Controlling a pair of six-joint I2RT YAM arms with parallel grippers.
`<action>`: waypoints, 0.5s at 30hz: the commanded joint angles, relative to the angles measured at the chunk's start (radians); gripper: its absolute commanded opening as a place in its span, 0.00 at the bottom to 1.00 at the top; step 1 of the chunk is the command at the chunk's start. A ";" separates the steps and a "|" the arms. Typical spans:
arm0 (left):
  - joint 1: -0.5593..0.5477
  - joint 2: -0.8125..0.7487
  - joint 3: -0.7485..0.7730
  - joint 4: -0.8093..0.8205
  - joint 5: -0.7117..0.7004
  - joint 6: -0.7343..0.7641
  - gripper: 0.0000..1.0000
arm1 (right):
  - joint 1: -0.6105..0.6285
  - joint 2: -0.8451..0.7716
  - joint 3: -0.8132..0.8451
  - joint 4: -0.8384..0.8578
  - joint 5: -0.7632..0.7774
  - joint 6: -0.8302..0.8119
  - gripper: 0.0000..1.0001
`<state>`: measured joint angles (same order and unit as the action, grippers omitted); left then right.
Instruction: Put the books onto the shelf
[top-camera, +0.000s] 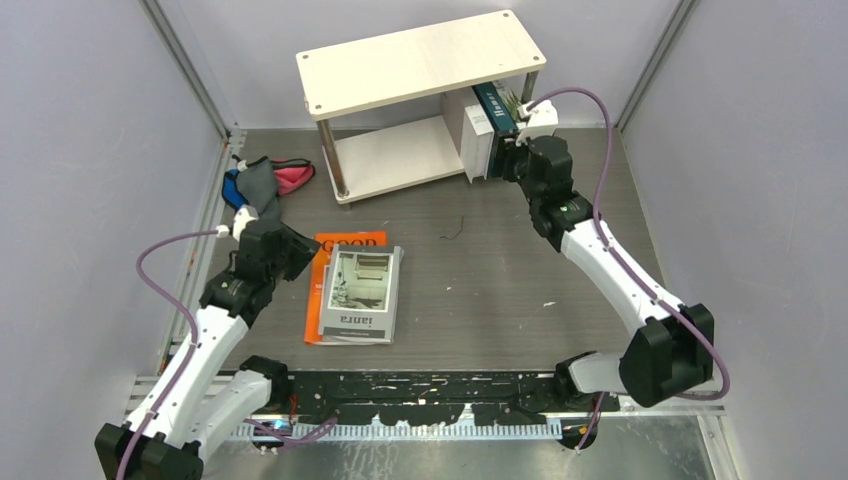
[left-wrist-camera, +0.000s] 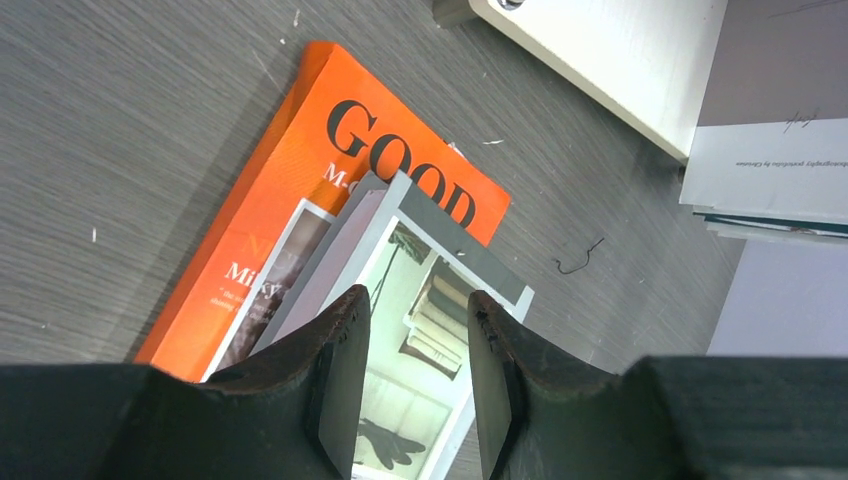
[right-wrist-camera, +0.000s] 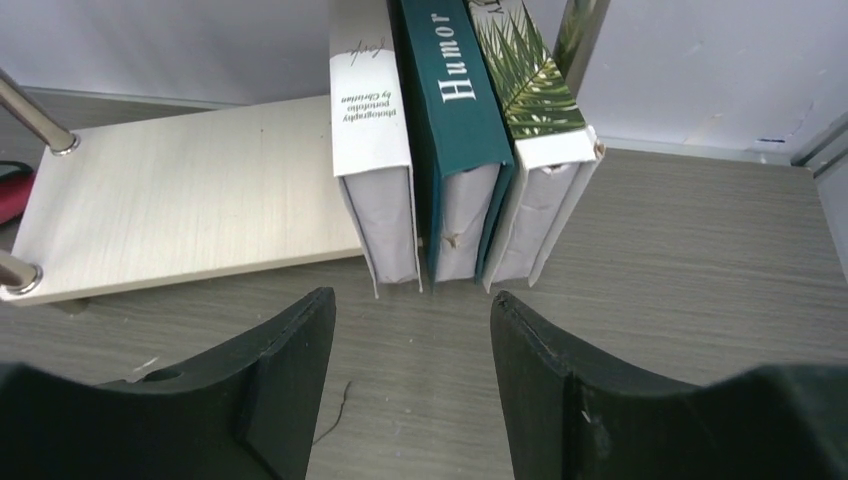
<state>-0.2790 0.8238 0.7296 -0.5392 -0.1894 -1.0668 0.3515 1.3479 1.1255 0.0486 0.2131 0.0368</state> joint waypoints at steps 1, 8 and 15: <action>0.007 -0.036 -0.017 -0.031 0.015 0.003 0.42 | 0.034 -0.106 -0.027 -0.026 0.012 0.034 0.64; 0.007 -0.034 -0.032 -0.074 0.056 0.034 0.42 | 0.197 -0.202 -0.090 -0.157 0.057 0.135 0.64; 0.006 -0.077 -0.089 -0.104 0.091 0.040 0.41 | 0.394 -0.250 -0.198 -0.224 0.066 0.344 0.64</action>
<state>-0.2790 0.7868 0.6666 -0.6197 -0.1326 -1.0466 0.6647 1.1336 0.9764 -0.1413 0.2539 0.2298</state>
